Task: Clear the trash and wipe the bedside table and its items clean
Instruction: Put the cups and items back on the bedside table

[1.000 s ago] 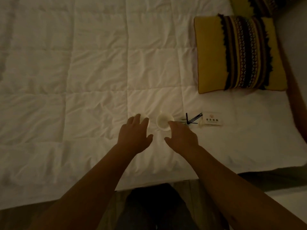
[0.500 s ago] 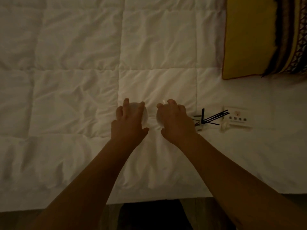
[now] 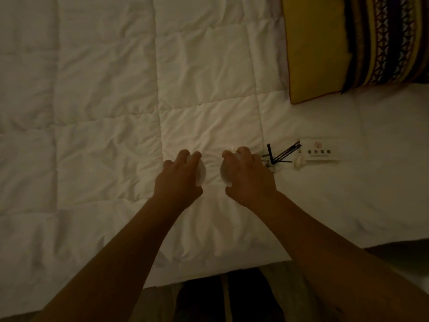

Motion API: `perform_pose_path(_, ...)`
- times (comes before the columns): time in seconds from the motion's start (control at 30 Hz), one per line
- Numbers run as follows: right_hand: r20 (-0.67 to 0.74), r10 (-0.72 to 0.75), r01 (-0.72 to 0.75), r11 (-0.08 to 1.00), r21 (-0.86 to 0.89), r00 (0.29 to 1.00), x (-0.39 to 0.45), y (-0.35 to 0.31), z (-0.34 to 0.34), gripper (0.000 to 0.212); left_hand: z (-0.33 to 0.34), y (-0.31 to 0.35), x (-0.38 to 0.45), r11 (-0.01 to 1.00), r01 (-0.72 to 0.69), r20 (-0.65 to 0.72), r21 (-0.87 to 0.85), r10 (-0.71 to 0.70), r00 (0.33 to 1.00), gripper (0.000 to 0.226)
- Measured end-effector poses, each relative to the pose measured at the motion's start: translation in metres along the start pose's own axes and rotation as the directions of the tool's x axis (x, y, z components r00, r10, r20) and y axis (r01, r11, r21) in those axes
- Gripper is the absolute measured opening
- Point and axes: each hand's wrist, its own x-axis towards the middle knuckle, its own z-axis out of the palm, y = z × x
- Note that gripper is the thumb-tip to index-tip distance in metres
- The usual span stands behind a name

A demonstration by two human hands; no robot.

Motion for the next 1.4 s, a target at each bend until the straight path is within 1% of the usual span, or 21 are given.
perform_pose_path(0.17, -0.028, 0.114, -0.110, 0.989, 0.101, 0.993, -0.042, 0.005, -0.004, 0.080, -0.009, 0.025, -0.009, 0.981, -0.187, 0.004, 0.046, 0.187, 0.982, 0.088)
perform_pose_path(0.3, 0.004, 0.247, -0.244, 0.954, 0.172, 0.969, -0.080, 0.021, -0.009, 0.077, -0.012, 0.063, -0.016, 0.944, -0.313, 0.062, 0.102, 0.308, 0.949, 0.088)
perform_pose_path(0.37, 0.003, 0.310, -0.304, 0.929, 0.210, 0.951, -0.103, 0.035, -0.011, 0.077, -0.011, 0.086, -0.023, 0.920, -0.374, 0.100, 0.117, 0.364, 0.926, 0.088)
perform_pose_path(0.43, -0.028, 0.368, -0.354, 0.910, 0.217, 0.929, -0.128, 0.050, -0.013, 0.078, -0.009, 0.110, -0.032, 0.889, -0.440, 0.145, 0.128, 0.423, 0.895, 0.088)
perform_pose_path(0.5, -0.054, 0.432, -0.410, 0.883, 0.228, 0.900, -0.158, 0.067, -0.014, 0.078, -0.004, 0.139, -0.045, 0.846, -0.513, 0.193, 0.146, 0.484, 0.854, 0.087)
perform_pose_path(0.53, -0.060, 0.442, -0.420, 0.880, 0.223, 0.895, -0.166, 0.071, -0.012, 0.078, 0.000, 0.143, -0.050, 0.840, -0.522, 0.209, 0.150, 0.489, 0.847, 0.085)
perform_pose_path(0.6, -0.056, 0.521, -0.490, 0.831, 0.264, 0.852, -0.198, 0.095, -0.013, 0.080, 0.007, 0.176, -0.065, 0.788, -0.595, 0.244, 0.157, 0.553, 0.797, 0.082)
perform_pose_path(0.7, -0.046, 0.645, -0.596, 0.728, 0.340, 0.763, -0.247, 0.132, -0.015, 0.079, 0.020, 0.227, -0.084, 0.712, -0.684, 0.302, 0.157, 0.625, 0.720, 0.079)
perform_pose_path(0.83, -0.032, 0.773, -0.695, 0.587, 0.417, 0.634, -0.312, 0.185, -0.017, 0.074, 0.042, 0.307, -0.107, 0.606, -0.779, 0.356, 0.159, 0.701, 0.618, 0.080)
perform_pose_path(0.9, -0.023, 0.805, -0.718, 0.542, 0.436, 0.593, -0.341, 0.212, -0.016, 0.077, 0.054, 0.347, -0.118, 0.550, -0.819, 0.360, 0.163, 0.740, 0.568, 0.079)
perform_pose_path(1.0, -0.029, 0.850, -0.746, 0.477, 0.464, 0.526, -0.387, 0.257, -0.008, 0.083, 0.083, 0.413, -0.135, 0.440, -0.880, 0.387, 0.181, 0.790, 0.475, 0.076)
perform_pose_path(1.17, 0.008, 0.903, -0.772, 0.363, 0.522, 0.430, -0.451, 0.331, 0.012, 0.085, 0.135, 0.518, -0.162, 0.334, -0.923, 0.432, 0.192, 0.816, 0.385, 0.080)
perform_pose_path(1.33, 0.016, 0.937, -0.777, 0.279, 0.564, 0.348, -0.495, 0.396, 0.027, 0.087, 0.179, 0.603, -0.181, 0.227, -0.961, 0.434, 0.156, 0.858, 0.273, 0.084)
perform_pose_path(1.4, 0.022, 0.950, -0.784, 0.245, 0.570, 0.312, -0.507, 0.423, 0.034, 0.089, 0.199, 0.633, -0.184, 0.193, -0.970, 0.453, 0.150, 0.858, 0.241, 0.086)
